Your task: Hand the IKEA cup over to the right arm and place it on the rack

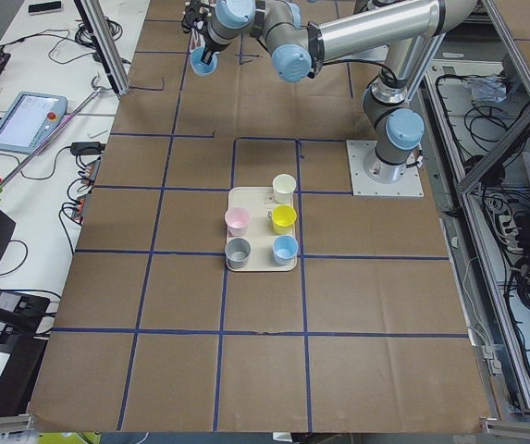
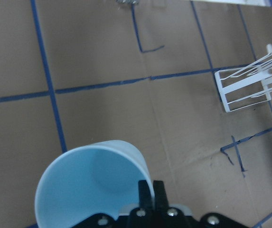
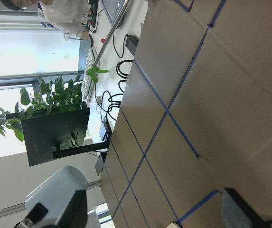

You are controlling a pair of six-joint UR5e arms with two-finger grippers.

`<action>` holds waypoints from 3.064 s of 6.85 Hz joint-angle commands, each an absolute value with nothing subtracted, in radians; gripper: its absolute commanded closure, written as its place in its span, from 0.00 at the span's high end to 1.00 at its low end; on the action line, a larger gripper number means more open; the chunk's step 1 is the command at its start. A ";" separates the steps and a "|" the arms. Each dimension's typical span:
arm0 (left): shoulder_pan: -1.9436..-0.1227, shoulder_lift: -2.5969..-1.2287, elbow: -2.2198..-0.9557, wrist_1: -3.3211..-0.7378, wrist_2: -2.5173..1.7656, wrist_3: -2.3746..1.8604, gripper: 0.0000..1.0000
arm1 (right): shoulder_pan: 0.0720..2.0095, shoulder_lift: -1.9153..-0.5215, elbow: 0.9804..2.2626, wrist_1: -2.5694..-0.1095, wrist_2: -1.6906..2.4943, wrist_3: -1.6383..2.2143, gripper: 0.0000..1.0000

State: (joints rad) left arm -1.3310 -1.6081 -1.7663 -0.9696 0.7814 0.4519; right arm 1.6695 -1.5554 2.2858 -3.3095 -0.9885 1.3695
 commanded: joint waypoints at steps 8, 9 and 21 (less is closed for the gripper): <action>-1.462 -1.649 -2.249 0.066 0.517 0.434 0.00 | 1.713 -1.611 2.244 -3.342 -1.135 1.661 1.00; -1.462 -1.655 -2.253 0.093 0.514 0.433 0.00 | 1.727 -1.608 2.243 -3.276 -1.140 1.661 1.00; -1.463 -1.667 -2.255 0.124 0.515 0.402 0.00 | 1.871 -1.359 1.984 -3.183 -1.177 1.733 0.99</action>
State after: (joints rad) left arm -1.4632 -1.6668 -2.2549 0.1243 0.5154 0.4033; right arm 1.8603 -1.3841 2.0107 -3.1866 -1.1758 1.7221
